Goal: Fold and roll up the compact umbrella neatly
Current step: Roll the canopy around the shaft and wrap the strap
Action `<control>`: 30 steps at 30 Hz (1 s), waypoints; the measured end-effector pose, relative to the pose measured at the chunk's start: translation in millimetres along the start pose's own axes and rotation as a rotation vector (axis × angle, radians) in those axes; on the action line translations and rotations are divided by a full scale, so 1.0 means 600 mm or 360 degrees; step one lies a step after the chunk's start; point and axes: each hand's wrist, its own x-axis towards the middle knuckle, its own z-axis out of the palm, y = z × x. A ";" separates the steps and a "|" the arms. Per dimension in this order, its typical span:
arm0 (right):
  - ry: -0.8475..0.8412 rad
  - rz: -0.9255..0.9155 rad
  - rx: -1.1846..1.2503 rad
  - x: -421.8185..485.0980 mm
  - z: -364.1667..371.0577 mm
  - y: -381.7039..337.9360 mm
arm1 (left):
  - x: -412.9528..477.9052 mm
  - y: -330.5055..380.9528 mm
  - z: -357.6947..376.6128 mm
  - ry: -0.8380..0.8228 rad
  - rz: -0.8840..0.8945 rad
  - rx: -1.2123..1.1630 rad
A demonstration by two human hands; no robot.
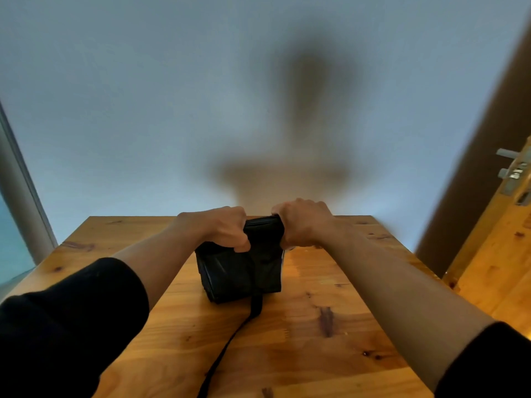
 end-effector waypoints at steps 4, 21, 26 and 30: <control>-0.0039 0.0017 0.0077 0.000 0.005 -0.003 | -0.001 0.002 0.002 -0.0081 0.0004 -0.0016; -0.0252 0.0052 0.0344 -0.001 -0.005 0.019 | -0.005 0.004 -0.010 -0.0445 -0.0045 -0.0202; -0.0276 0.0080 0.0353 -0.008 -0.012 0.019 | -0.009 0.003 -0.009 -0.0366 -0.0038 -0.0232; -0.0016 -0.0050 -0.0240 -0.015 -0.008 0.008 | -0.006 0.001 -0.010 -0.0215 -0.0036 -0.0223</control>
